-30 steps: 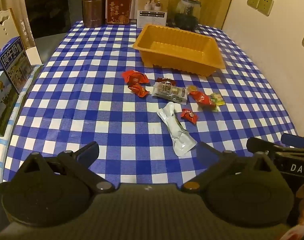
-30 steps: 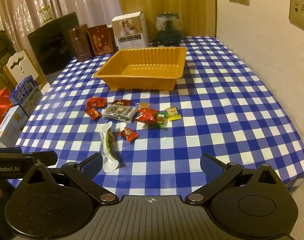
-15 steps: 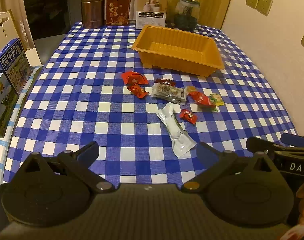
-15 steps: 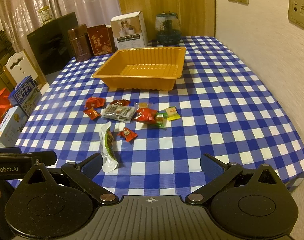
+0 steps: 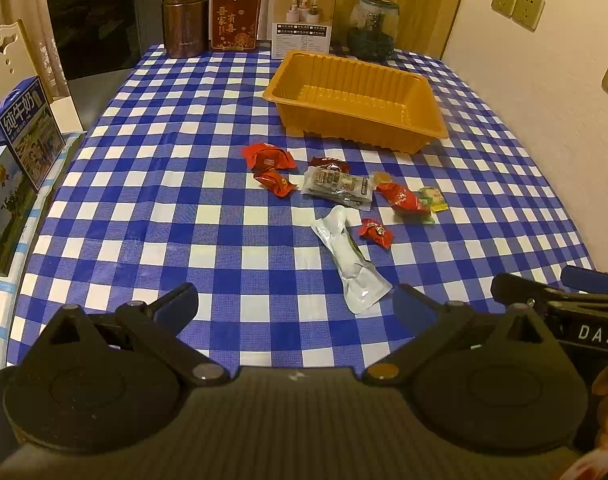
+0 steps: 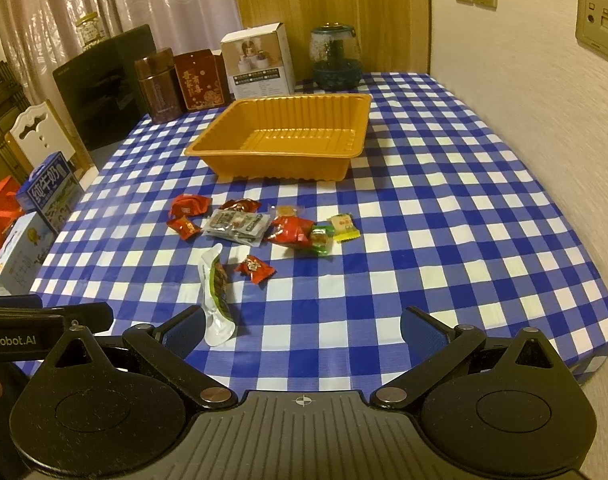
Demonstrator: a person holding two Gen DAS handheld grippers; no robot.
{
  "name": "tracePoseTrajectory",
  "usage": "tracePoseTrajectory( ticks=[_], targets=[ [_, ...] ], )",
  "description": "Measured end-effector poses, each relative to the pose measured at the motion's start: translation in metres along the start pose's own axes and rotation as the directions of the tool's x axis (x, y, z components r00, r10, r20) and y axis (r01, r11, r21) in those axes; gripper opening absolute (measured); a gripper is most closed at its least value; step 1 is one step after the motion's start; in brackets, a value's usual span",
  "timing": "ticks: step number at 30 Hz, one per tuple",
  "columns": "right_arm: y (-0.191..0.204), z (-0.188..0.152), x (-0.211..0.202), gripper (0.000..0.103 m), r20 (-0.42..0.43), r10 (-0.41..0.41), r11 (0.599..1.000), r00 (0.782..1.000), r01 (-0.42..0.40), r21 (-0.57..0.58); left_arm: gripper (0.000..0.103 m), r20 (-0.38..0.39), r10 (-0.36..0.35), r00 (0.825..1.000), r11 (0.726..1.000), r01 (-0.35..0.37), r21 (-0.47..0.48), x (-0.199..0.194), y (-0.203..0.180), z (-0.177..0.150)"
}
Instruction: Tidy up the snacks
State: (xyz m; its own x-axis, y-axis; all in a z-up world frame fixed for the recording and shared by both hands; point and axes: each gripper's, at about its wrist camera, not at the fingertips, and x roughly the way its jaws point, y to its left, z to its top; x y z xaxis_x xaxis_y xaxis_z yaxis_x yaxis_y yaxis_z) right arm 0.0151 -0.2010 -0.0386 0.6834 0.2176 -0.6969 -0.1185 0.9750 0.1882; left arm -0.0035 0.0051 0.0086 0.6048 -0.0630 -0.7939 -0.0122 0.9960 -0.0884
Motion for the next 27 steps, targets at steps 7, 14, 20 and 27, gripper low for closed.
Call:
tracePoseTrajectory(
  ticks=[7, 14, 20, 27],
  targets=[
    [-0.0001, -0.0002, -0.0002, 0.103, 0.001, 0.000, 1.000, 1.000, 0.000, 0.001, 0.103, 0.002, 0.003, 1.000, 1.000, -0.003, 0.001, 0.0000, -0.0007, -0.0006],
    [-0.0008, -0.0001, 0.0003, 0.103, 0.002, 0.000, 1.000, 1.000, 0.000, 0.002, 0.103, 0.000, -0.001, 1.000, 1.000, 0.001, 0.002, -0.0001, -0.0013, 0.0005],
    [-0.0008, -0.0002, 0.0005, 0.103, 0.001, 0.000, 1.000, 1.000, 0.000, 0.002, 0.103, 0.001, -0.002, 1.000, 1.000, 0.002, 0.001, -0.0001, -0.0013, 0.0003],
    [-0.0013, -0.0001, 0.0004, 0.103, 0.002, 0.000, 1.000, 1.000, 0.000, 0.002, 0.103, 0.001, 0.000, 1.000, 1.000, 0.000, 0.002, 0.0000, -0.0019, 0.0003]
  ],
)
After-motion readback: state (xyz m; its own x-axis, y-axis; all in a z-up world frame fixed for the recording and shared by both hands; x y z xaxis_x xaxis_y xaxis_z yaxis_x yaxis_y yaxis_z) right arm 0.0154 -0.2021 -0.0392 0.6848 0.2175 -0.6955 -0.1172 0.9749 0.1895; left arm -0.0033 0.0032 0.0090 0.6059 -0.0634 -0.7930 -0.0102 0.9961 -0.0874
